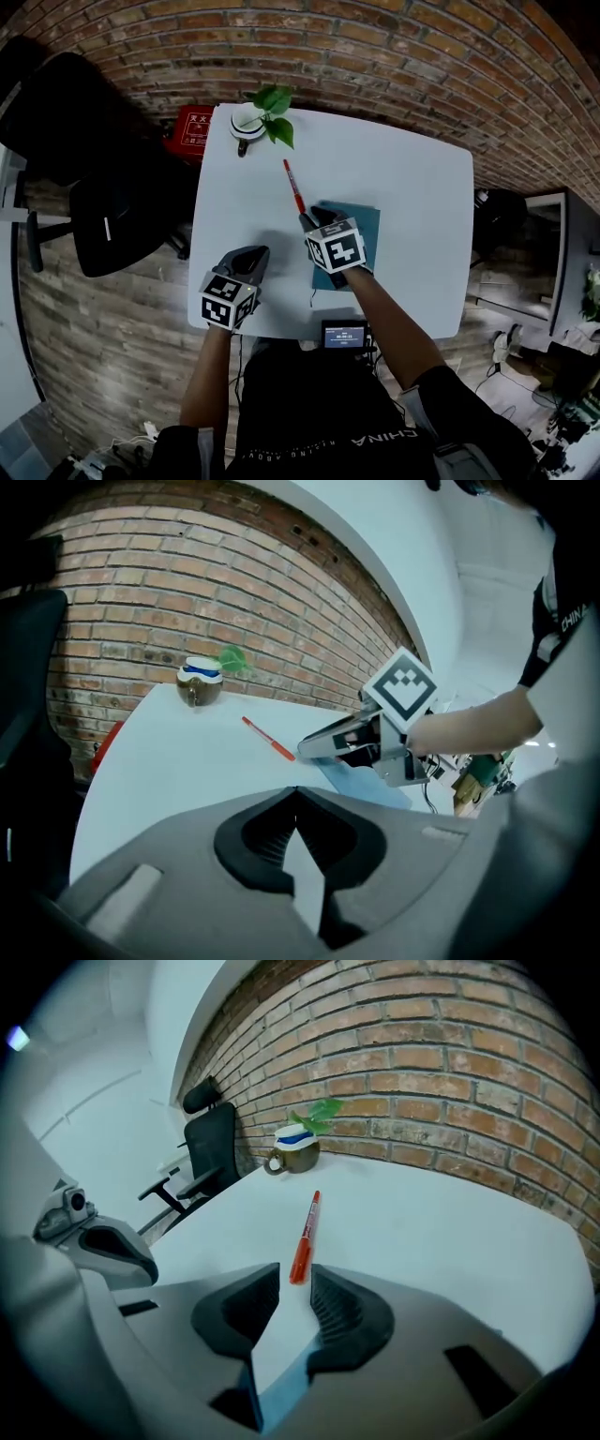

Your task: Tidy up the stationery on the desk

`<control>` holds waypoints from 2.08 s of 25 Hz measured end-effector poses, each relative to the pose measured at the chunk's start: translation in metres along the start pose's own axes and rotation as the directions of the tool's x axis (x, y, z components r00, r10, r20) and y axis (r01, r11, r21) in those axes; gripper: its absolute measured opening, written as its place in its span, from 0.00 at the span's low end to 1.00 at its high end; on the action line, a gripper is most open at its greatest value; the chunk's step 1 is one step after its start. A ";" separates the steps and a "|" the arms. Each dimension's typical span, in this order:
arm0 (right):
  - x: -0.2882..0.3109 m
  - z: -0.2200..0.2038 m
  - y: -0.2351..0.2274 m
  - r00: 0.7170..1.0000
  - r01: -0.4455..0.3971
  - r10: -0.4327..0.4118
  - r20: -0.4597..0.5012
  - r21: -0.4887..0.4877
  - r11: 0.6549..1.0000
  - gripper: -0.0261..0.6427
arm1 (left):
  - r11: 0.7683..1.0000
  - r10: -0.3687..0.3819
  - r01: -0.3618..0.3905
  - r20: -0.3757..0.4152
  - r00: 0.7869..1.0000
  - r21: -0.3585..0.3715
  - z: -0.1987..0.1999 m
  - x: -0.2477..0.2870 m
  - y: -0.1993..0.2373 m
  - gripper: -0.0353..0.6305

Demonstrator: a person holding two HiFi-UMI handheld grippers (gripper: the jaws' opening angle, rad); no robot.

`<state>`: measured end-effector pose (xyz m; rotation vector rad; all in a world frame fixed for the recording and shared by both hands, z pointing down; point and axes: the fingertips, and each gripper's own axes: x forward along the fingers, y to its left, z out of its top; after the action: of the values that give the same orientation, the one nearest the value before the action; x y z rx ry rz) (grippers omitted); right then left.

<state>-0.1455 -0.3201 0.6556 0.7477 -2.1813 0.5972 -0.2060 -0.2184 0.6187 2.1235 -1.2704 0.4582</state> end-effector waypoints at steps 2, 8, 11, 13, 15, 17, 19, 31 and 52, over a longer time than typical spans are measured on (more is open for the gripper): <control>0.013 0.004 -0.003 1.000 0.025 -0.025 -0.015 -0.006 1.000 0.21 | 1.000 -0.004 0.004 0.006 1.000 0.007 0.000 -0.001 0.003 0.07; 0.034 0.010 -0.010 0.994 0.095 -0.096 -0.051 -0.031 0.995 0.19 | 1.000 -0.004 0.004 0.002 1.000 0.022 -0.004 -0.003 0.012 0.07; 0.036 0.011 -0.012 0.987 0.137 -0.144 -0.079 -0.081 0.987 0.16 | 1.000 0.001 0.000 -0.010 1.000 0.022 -0.009 -0.003 0.014 0.07; 0.037 0.011 -0.012 0.983 0.150 -0.160 -0.095 -0.105 0.983 0.14 | 1.000 0.005 -0.005 -0.015 1.000 0.021 -0.011 -0.004 0.015 0.07; 0.037 0.011 -0.012 0.982 0.150 -0.161 -0.103 -0.106 0.983 0.14 | 1.000 0.010 -0.010 -0.017 1.000 0.018 -0.013 -0.005 0.016 0.07; 0.036 0.011 -0.012 0.982 0.146 -0.156 -0.105 -0.093 0.985 0.14 | 1.000 0.014 -0.014 -0.018 1.000 0.017 -0.015 -0.006 0.016 0.07; 0.034 0.010 -0.013 0.984 0.141 -0.147 -0.102 -0.071 0.988 0.14 | 1.000 0.018 -0.017 -0.018 1.000 0.017 -0.015 -0.007 0.016 0.07; -0.035 0.007 -0.009 0.998 0.065 -0.065 -0.002 0.070 0.995 0.14 | 0.999 0.014 -0.014 -0.002 1.000 0.046 -0.005 -0.007 -0.012 0.07; -0.194 -0.111 -0.061 0.987 0.084 -0.118 0.106 0.281 0.956 0.14 | 0.993 -0.075 0.077 -0.018 0.997 0.092 0.004 0.033 -0.134 0.07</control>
<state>0.0582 -0.2335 0.5868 1.0616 -2.1780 0.8335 -0.0721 -0.1963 0.5907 2.2335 -1.1762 0.5080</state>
